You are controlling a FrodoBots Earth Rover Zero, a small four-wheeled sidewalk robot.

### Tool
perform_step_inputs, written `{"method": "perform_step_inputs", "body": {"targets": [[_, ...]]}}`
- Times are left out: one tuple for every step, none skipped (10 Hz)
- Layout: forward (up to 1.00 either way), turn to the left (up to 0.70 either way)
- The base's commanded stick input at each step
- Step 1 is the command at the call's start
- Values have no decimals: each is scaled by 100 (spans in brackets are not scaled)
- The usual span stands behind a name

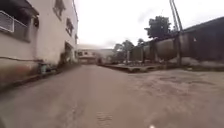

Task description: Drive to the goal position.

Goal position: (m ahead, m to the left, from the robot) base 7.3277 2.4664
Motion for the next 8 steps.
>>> {"method": "perform_step_inputs", "body": {"targets": [[70,0],[70,0],[70,0],[70,0],[70,0],[70,0],[70,0],[70,0]]}}
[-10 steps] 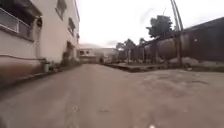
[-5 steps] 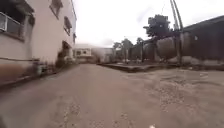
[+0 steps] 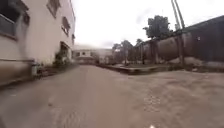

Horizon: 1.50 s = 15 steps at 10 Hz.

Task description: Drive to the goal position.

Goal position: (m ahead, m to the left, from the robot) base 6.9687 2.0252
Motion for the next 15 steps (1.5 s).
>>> {"method": "perform_step_inputs", "body": {"targets": [[70,0],[70,0],[70,1],[70,2],[70,4],[70,17],[70,10],[70,0],[70,0],[70,0],[70,0],[70,0],[70,0],[70,0],[70,0]]}}
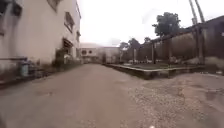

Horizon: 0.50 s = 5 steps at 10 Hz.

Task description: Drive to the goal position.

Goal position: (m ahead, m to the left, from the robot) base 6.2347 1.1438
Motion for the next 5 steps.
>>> {"method": "perform_step_inputs", "body": {"targets": [[70,0],[70,0],[70,0],[70,0],[70,0]]}}
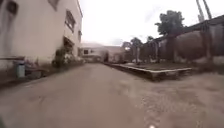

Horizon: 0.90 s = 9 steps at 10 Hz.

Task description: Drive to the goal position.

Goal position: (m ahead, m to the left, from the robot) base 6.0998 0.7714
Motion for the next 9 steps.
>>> {"method": "perform_step_inputs", "body": {"targets": [[70,1],[70,25],[70,29],[70,26],[70,20],[70,0],[70,0],[70,0],[70,0]]}}
